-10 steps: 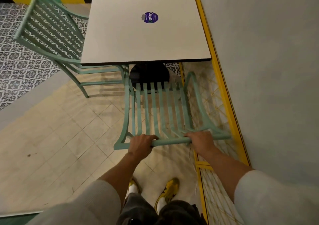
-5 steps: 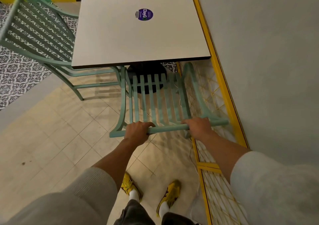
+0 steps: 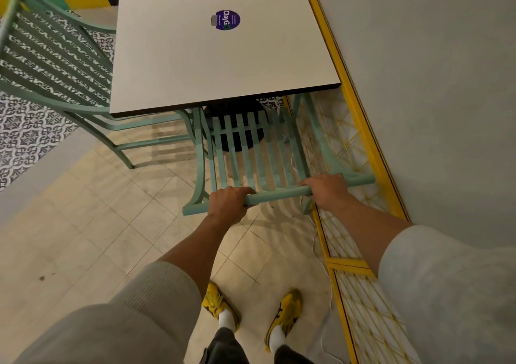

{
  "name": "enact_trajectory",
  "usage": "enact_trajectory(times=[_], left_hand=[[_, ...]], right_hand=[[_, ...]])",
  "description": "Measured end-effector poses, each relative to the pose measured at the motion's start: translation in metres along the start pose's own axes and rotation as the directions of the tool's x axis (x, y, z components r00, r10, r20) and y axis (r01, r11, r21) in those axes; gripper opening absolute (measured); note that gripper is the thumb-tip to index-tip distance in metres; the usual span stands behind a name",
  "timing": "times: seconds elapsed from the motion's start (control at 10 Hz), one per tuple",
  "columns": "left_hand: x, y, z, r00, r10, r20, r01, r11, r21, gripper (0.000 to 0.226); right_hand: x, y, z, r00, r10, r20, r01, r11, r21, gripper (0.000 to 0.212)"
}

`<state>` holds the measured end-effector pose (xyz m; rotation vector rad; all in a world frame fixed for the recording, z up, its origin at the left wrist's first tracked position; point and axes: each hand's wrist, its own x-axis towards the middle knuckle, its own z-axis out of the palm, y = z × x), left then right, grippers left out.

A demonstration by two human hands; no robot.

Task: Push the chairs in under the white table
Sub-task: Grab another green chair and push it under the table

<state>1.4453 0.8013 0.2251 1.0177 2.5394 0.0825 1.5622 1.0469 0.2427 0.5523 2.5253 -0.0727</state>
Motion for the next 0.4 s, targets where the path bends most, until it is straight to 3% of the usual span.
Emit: enact_trajectory(times=[0.1, 0.2, 0.3, 0.4], left_hand=[[0.001, 0.002, 0.001, 1.000, 0.003, 0.010, -0.003, 1.000, 0.011, 0.038], [-0.003, 0.004, -0.003, 1.000, -0.008, 0.028, 0.008, 1.000, -0.003, 0.042], [-0.010, 0.002, -0.007, 0.998, 0.018, 0.058, -0.015, 0.999, -0.047, 0.054], [-0.016, -0.007, -0.025, 0.993, 0.048, 0.110, -0.035, 0.993, -0.116, 0.070]], right_hand=[[-0.002, 0.000, 0.001, 1.000, 0.010, -0.010, -0.010, 1.000, -0.006, 0.049], [-0.010, -0.004, 0.004, 0.993, 0.038, -0.107, -0.035, 0.999, 0.027, 0.033], [-0.023, -0.007, 0.004, 0.994, 0.040, -0.103, -0.036, 0.999, 0.041, 0.042], [-0.032, -0.006, -0.019, 0.999, 0.035, 0.031, -0.038, 0.991, 0.124, 0.057]])
